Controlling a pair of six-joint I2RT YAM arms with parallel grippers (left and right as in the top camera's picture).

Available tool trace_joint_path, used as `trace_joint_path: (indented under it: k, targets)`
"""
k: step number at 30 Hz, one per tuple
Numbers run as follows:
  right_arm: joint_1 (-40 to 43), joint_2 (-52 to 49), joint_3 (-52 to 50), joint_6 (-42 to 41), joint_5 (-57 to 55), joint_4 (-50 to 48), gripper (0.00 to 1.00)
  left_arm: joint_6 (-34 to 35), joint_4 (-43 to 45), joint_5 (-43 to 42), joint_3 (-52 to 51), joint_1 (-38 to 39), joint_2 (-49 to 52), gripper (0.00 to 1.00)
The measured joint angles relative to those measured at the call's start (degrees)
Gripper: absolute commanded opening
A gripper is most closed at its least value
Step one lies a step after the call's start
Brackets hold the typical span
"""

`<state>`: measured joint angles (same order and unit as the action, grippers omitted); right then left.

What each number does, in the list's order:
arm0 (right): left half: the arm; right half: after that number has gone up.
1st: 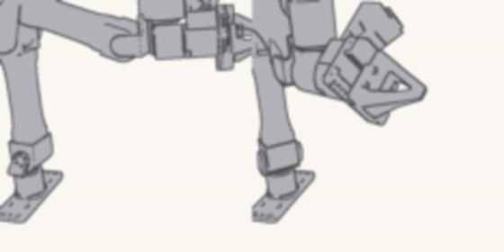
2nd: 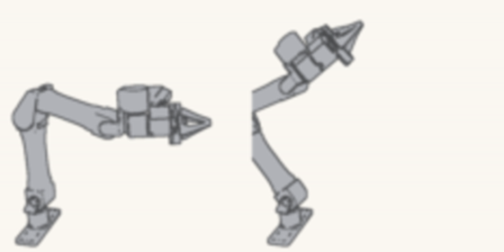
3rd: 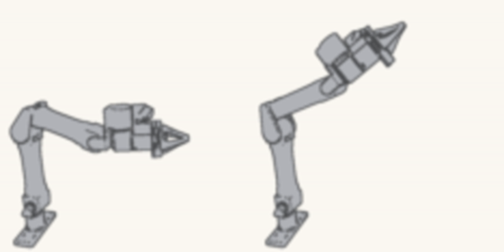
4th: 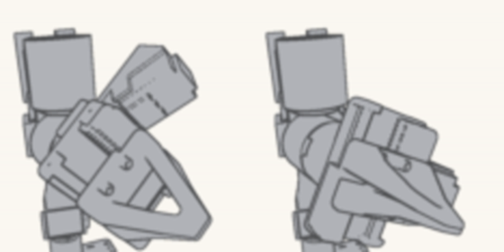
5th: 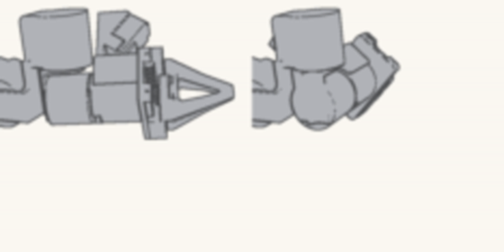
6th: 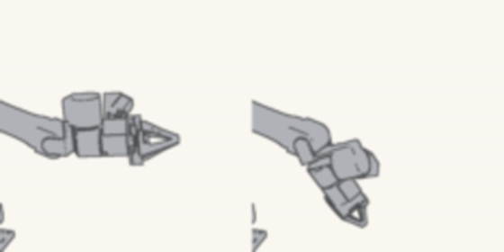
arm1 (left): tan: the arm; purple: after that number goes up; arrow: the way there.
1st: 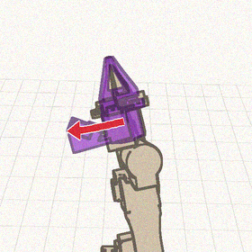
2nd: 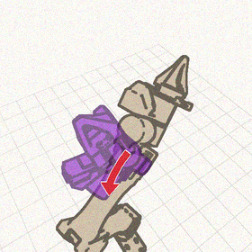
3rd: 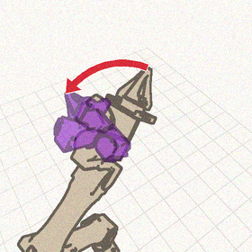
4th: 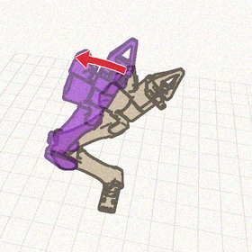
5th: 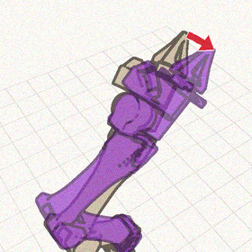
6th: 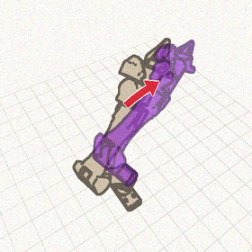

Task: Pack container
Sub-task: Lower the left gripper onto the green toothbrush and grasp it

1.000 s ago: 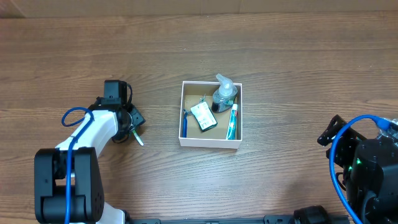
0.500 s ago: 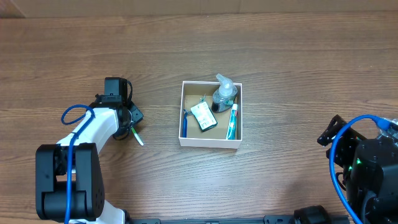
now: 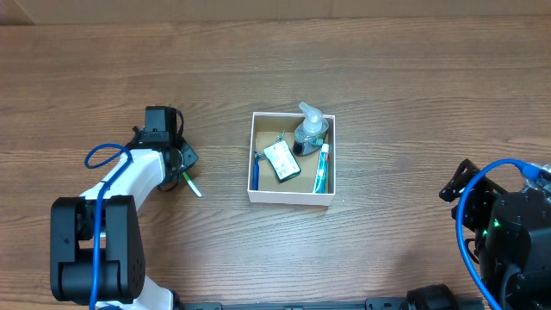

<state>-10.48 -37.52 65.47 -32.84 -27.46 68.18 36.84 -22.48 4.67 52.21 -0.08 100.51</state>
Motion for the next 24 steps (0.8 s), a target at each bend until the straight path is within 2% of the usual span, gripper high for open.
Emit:
trace_joint_path:
  k: [9,14,21,23,24]
  targets:
    - [0.0,0.0,0.0,0.0,0.0,0.0,1.00,0.2,-7.1,-0.3,0.2,-1.2,-2.1,0.59]
    - [0.0,0.0,0.0,0.0,0.0,0.0,1.00,1.1,-7.5,-1.6,-0.1,-1.2,-4.0,0.58]
    - [0.0,0.0,0.0,0.0,0.0,0.0,1.00,2.3,-5.1,-2.3,0.3,-1.0,-1.3,0.57]
    - [0.0,0.0,0.0,0.0,0.0,0.0,1.00,2.3,-4.1,-2.0,1.0,-1.0,-0.3,0.51]
    - [0.0,0.0,0.0,0.0,0.0,0.0,1.00,2.3,-3.5,-1.8,1.2,-1.0,0.1,0.42]
